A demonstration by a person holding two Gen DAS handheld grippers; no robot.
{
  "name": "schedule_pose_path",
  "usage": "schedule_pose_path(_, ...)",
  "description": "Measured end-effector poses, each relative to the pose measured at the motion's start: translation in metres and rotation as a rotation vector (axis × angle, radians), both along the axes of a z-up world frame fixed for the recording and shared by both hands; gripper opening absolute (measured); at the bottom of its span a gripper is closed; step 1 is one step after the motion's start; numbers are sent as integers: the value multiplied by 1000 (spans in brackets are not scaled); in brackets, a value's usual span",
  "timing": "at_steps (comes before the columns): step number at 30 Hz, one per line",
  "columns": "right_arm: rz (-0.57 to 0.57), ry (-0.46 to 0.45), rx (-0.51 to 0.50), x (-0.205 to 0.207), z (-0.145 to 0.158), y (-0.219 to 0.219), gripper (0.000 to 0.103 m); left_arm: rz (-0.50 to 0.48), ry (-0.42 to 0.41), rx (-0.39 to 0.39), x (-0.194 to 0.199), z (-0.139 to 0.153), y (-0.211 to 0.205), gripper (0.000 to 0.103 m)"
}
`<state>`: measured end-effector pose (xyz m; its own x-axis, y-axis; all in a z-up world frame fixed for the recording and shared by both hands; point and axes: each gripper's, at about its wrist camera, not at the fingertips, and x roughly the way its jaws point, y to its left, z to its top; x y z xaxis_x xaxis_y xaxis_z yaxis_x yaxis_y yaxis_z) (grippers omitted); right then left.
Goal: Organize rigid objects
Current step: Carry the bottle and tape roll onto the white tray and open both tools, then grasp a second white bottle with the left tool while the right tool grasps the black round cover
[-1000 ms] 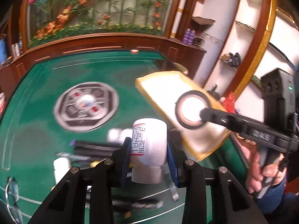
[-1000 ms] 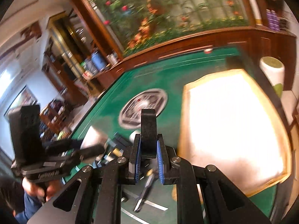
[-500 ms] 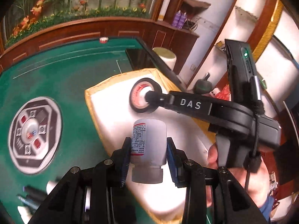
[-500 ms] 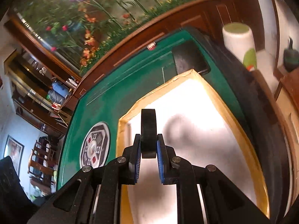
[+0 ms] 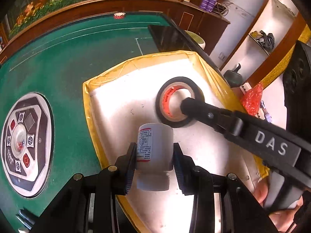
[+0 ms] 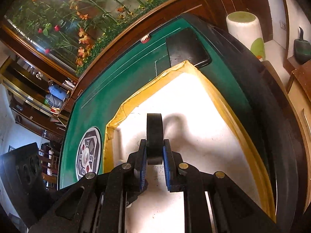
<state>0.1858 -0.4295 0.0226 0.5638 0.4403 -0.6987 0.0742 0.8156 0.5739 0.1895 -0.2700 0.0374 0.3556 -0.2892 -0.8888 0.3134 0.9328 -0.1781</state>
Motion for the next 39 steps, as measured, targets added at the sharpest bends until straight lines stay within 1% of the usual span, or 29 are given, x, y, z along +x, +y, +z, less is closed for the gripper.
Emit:
schedule_pose_path(3,-6,7,-30,-2,3,-1,17,17,2,10,1,0,1,38)
schedule_pose_path(5,-18,10,-50,-4,6,0,18,27,3,-4,2,2,4,38)
schedule_pose_path(6,-24,9,-60,-5,7,-1,26,29,6,-17,3,4,4,41)
schedule_pose_path(7,-32,16,-70,-6,8,-2,35,29,9,-25,2,5,5,44)
schedule_pose_path(8,-41,18,-78,-6,9,-4,38,28,8,-31,2,7,6,54)
schedule_pose_path(9,-53,11,-83,-8,12,-6,39,31,0,-31,0,10,6,59)
schedule_pose_path(10,-61,-5,-88,-10,15,-8,39,34,-10,-32,-1,12,8,60)
schedule_pose_path(13,-84,-38,-98,-16,24,-12,39,39,-17,-61,-6,20,14,61)
schedule_pose_path(17,-85,-86,-97,-23,35,-10,39,66,-47,-119,-19,38,32,61)
schedule_pose_path(20,-60,-117,-100,-29,41,-4,39,85,-88,-168,-41,53,60,62)
schedule_pose_path(21,-52,-126,-105,-32,43,0,39,95,-102,-172,-48,57,71,65)
schedule_pose_path(24,-6,-155,-113,-40,50,17,39,142,-158,-180,-76,67,107,69)
schedule_pose_path(27,68,-187,-106,-53,56,39,39,196,-194,-204,-101,70,145,70)
schedule_pose_path(29,111,-207,-113,-61,59,53,39,257,-222,-222,-123,72,177,70)
schedule_pose_path(31,157,-225,-127,-70,62,68,39,298,-242,-234,-142,71,205,73)
schedule_pose_path(32,178,-233,-130,-76,63,76,39,314,-251,-236,-151,70,216,76)
schedule_pose_path(33,196,-239,-133,-81,64,83,40,342,-260,-227,-161,68,231,78)
schedule_pose_path(35,235,-246,-143,-92,63,97,44,381,-265,-195,-171,64,250,80)
schedule_pose_path(37,272,-255,-157,-104,61,110,47,398,-263,-183,-173,57,260,80)
schedule_pose_path(39,299,-261,-159,-114,58,117,48,421,-247,-161,-170,47,268,80)
